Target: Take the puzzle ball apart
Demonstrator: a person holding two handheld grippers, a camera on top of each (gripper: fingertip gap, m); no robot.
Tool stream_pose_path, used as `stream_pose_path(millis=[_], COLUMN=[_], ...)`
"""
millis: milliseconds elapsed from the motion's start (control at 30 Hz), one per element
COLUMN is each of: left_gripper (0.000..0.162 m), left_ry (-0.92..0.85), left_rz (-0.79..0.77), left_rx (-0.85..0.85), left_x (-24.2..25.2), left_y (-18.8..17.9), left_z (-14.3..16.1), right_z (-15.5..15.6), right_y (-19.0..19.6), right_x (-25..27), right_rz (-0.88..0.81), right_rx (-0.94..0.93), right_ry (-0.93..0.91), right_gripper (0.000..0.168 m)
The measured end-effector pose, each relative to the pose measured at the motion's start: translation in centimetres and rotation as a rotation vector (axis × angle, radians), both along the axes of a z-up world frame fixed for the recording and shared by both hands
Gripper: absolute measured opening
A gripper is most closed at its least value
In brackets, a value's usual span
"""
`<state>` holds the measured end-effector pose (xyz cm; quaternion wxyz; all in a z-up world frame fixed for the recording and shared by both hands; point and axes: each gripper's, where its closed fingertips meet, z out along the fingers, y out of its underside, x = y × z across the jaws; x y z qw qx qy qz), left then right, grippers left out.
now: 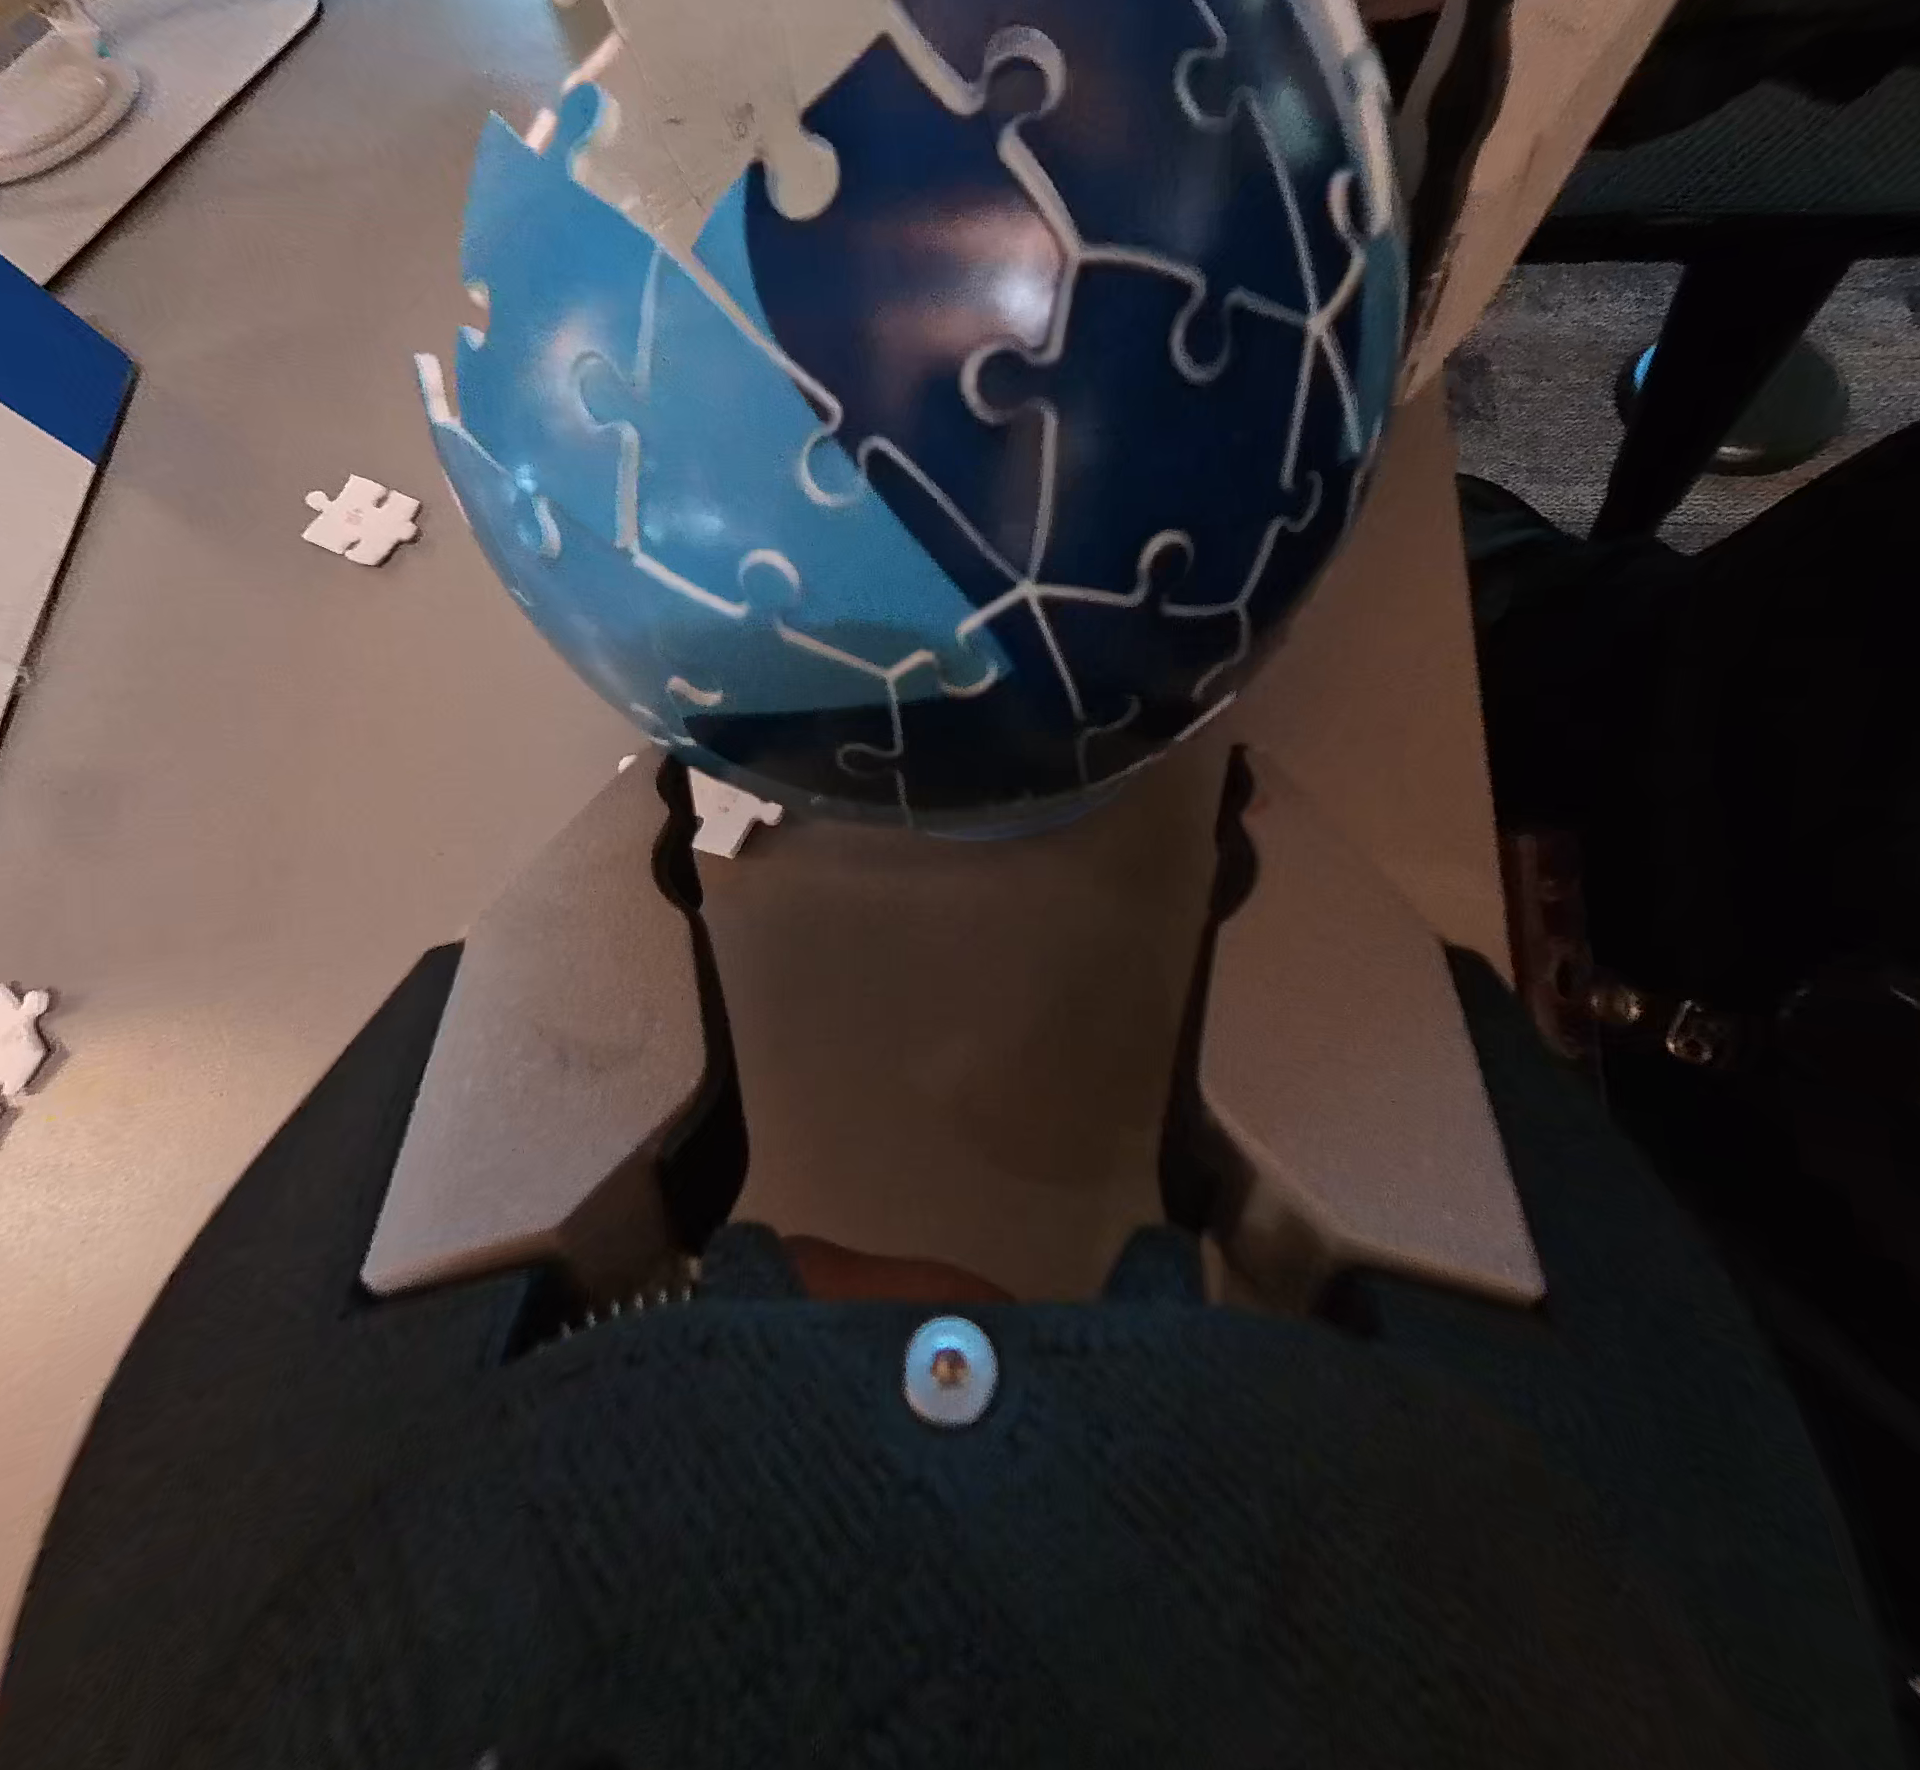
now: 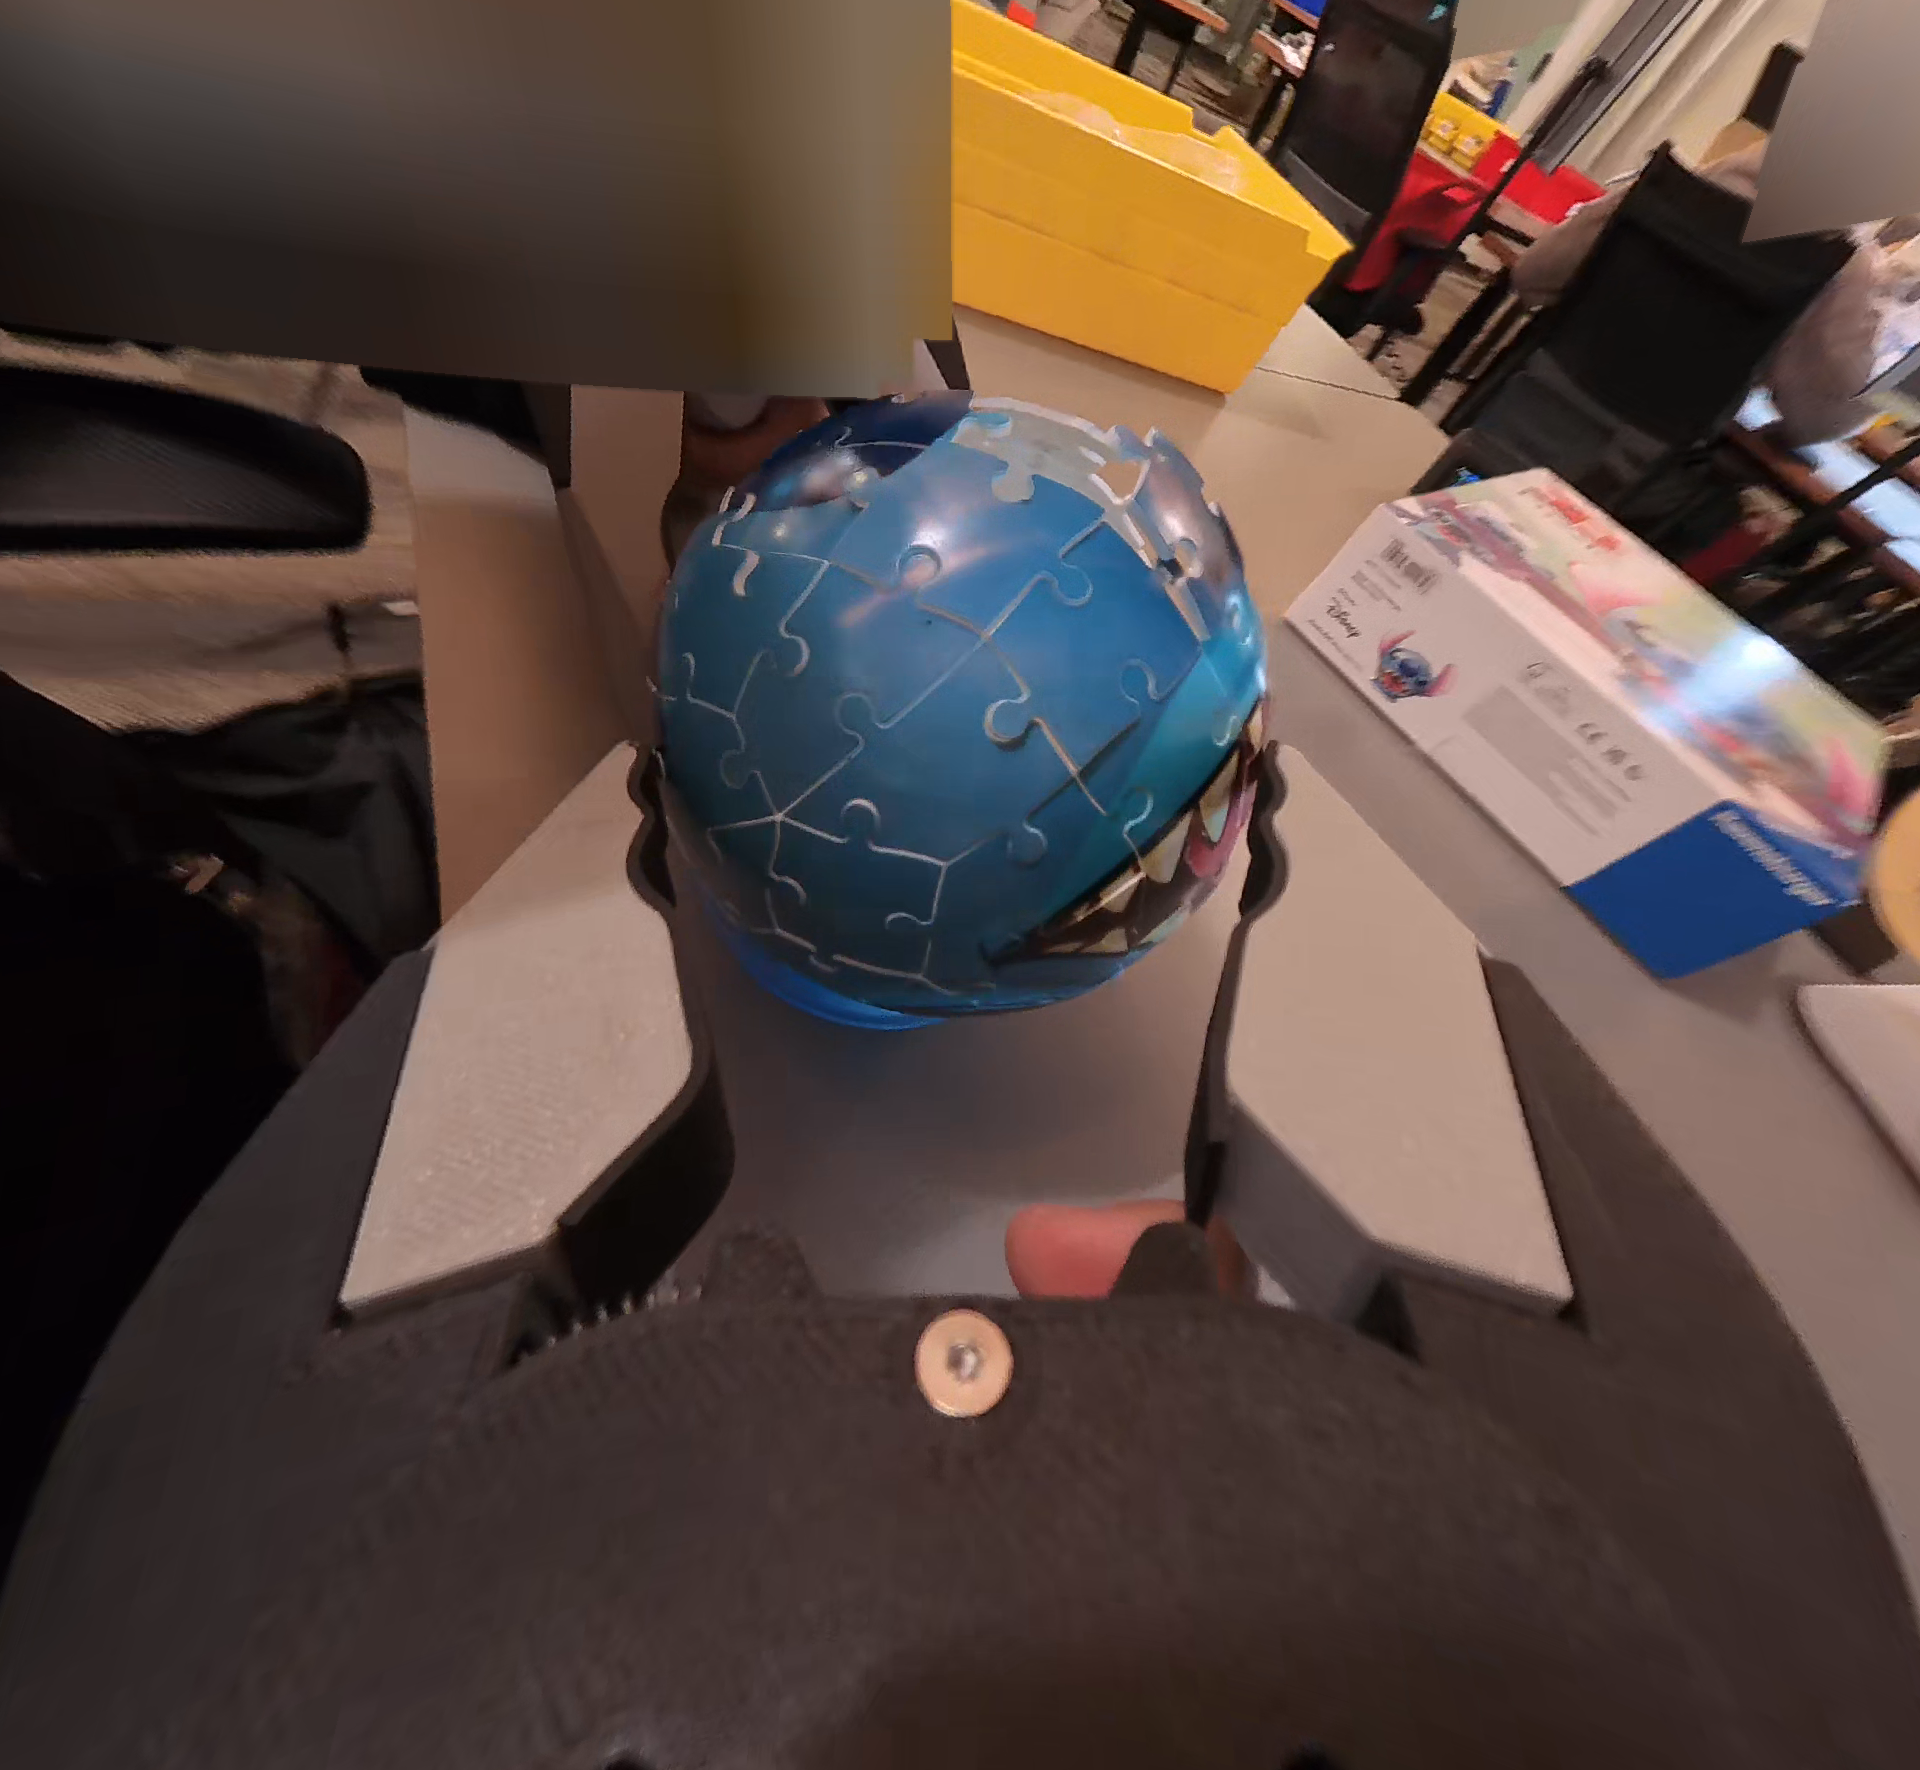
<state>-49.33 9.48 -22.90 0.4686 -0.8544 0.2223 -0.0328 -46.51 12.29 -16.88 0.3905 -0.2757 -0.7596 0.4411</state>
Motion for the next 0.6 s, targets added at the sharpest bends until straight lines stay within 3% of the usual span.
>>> stream_pose_path(millis=[400, 600], left_gripper=[0.093, 0.097], left_ry=[-0.106, -0.089], left_rz=[0.005, 0.019], left_rx=[0.035, 0.033], left_x=[0.0, -0.2], left_y=[-0.5, -0.5], left_z=[1.1, 1.0], right_z=[-0.3, -0.5], right_y=[1.0, 1.2], right_x=[-0.3, -0.3], right_rz=[0.090, 0.093], right_rx=[-0.234, -0.234], right_ry=[-0.089, -0.102], right_gripper=[0.108, 0.107])
